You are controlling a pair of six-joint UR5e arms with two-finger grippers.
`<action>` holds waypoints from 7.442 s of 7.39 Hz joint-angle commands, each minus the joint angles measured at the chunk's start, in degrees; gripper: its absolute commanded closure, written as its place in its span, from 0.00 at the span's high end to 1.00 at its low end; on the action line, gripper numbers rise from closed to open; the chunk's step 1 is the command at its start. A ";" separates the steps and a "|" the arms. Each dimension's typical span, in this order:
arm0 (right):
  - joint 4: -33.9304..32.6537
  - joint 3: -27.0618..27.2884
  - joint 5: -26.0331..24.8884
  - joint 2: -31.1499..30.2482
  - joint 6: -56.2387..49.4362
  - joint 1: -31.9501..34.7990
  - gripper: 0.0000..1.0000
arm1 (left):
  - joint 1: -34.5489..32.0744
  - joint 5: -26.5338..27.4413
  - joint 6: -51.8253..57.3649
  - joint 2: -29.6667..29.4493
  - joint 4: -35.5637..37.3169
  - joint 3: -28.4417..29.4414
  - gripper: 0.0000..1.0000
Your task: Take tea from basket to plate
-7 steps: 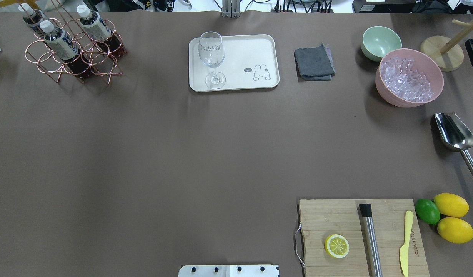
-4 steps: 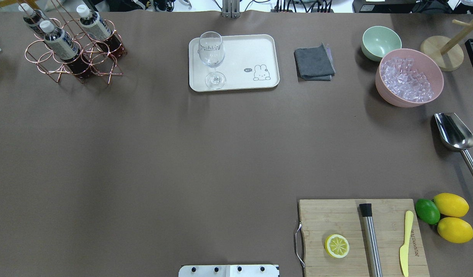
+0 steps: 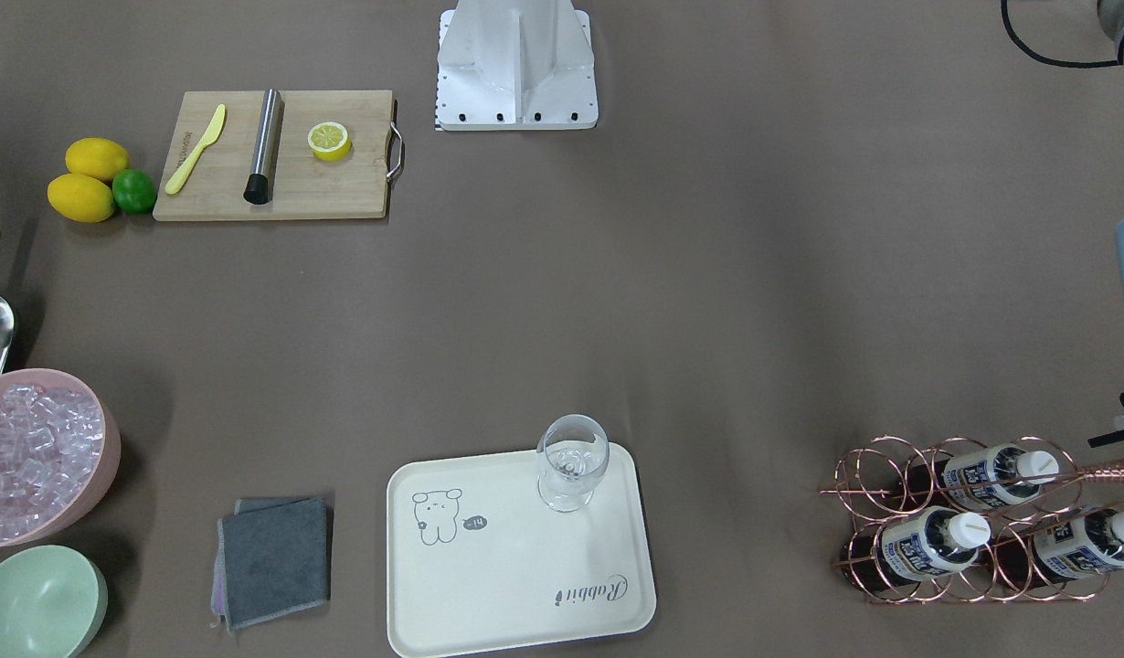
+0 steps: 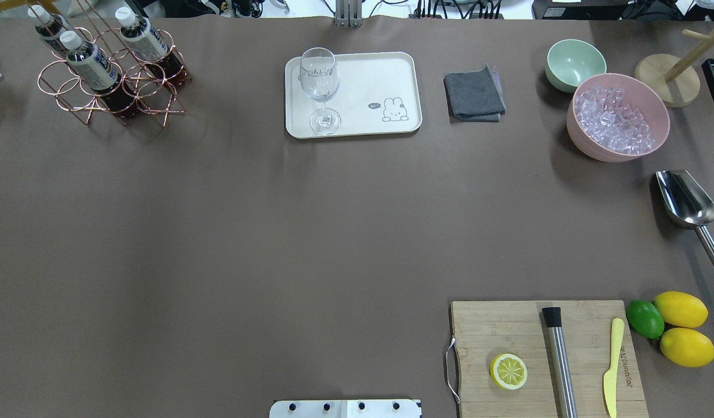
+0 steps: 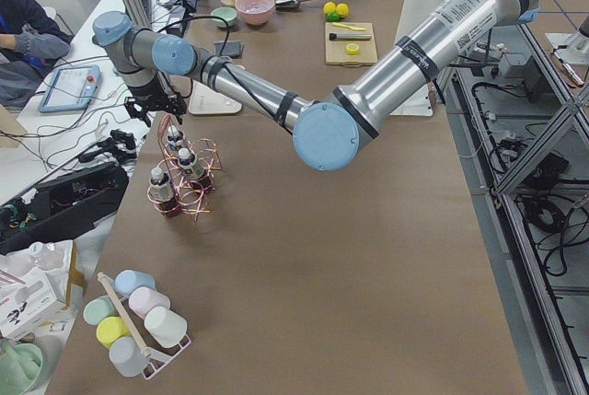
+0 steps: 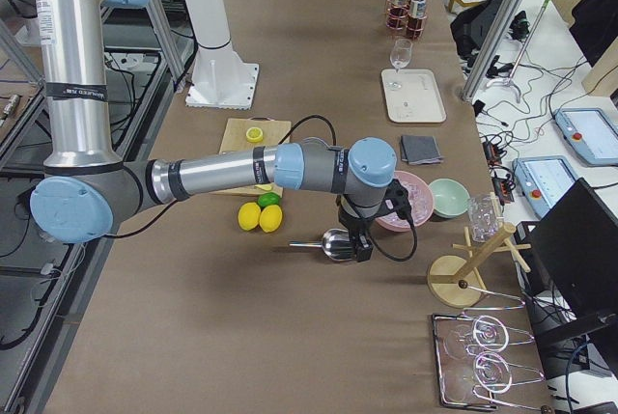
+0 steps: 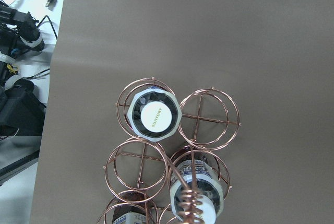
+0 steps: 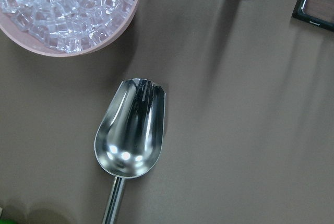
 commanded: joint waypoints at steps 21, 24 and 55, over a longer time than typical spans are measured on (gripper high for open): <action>0.18 -0.13 0.09 0.00 0.00 0.00 1.00 | -1.74 6.74 4.08 -0.78 1.54 -3.33 0.00; 0.18 -0.13 0.09 0.00 0.00 0.00 1.00 | 0.18 8.83 -2.57 -0.87 2.96 -10.17 0.00; 5.26 8.56 3.34 10.10 39.42 -16.06 1.00 | 43.87 29.32 -54.10 -6.23 15.08 -47.37 0.00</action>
